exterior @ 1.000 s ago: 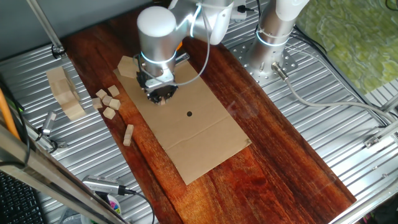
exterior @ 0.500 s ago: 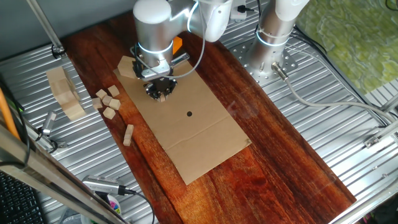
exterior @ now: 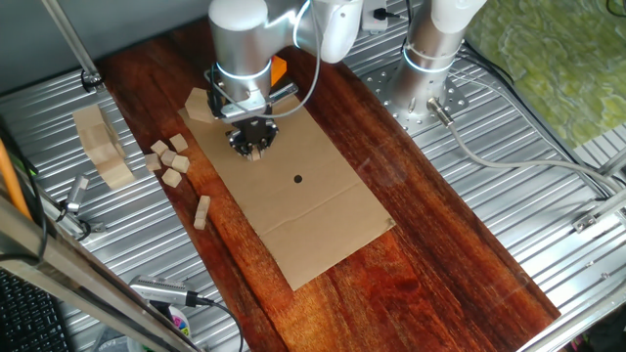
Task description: Stack the blocks into a pyramid shape
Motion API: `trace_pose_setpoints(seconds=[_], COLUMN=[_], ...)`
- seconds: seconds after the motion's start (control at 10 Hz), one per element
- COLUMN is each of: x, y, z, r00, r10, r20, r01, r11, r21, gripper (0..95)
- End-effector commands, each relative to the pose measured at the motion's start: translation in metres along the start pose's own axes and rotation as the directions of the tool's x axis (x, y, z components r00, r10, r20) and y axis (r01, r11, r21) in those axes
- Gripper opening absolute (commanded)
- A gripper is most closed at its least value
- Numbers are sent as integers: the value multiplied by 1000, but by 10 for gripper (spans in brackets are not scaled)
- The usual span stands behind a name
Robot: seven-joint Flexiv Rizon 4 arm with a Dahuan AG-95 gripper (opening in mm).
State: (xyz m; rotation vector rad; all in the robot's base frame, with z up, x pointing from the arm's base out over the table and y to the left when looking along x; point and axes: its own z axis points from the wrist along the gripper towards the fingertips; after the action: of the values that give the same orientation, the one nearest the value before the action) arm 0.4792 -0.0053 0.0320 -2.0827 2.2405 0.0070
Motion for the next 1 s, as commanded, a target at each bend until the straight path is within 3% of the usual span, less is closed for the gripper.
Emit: trace_pose_setpoints(seconds=[0.1,0.7,1.0], x=[0,1,2], y=[-1,-1,-1], z=[1,6,9], r00=[1000,999,1000], r10=[3,27,18], r20=[6,-22,-19], r01=[-3,-27,-18], r11=[1000,1000,1000], r21=[-1,-10,-9], gripper=[0,0,0])
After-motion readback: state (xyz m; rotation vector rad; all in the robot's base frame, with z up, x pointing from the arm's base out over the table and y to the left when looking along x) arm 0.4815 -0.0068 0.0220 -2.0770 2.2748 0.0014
